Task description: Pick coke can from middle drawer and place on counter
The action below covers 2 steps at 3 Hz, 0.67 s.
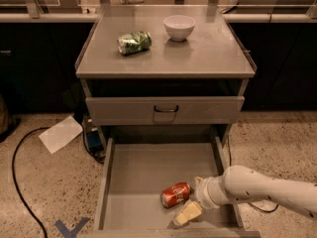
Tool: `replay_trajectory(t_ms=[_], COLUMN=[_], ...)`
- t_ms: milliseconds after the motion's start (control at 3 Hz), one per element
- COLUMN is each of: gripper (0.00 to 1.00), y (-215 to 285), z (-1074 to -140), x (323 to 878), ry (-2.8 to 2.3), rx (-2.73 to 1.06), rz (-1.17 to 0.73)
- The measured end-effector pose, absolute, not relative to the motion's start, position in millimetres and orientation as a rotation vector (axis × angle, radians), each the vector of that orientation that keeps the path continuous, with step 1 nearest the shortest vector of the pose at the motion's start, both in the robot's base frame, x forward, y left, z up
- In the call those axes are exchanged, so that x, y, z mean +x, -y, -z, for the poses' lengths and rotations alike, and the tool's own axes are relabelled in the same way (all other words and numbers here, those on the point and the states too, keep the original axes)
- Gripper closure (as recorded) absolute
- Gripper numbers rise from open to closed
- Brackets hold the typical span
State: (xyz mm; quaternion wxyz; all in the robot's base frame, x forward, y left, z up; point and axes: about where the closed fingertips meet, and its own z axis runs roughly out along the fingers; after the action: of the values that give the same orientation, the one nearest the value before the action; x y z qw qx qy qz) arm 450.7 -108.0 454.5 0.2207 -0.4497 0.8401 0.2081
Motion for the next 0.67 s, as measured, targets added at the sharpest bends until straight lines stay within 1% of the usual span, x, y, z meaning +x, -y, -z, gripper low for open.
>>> replay_trajectory(t_ms=[667], gripper=[0.00], y=[117.2], z=[-456.0], x=[453.0], ry=[-2.280], rx=[-1.239], rz=[-0.545])
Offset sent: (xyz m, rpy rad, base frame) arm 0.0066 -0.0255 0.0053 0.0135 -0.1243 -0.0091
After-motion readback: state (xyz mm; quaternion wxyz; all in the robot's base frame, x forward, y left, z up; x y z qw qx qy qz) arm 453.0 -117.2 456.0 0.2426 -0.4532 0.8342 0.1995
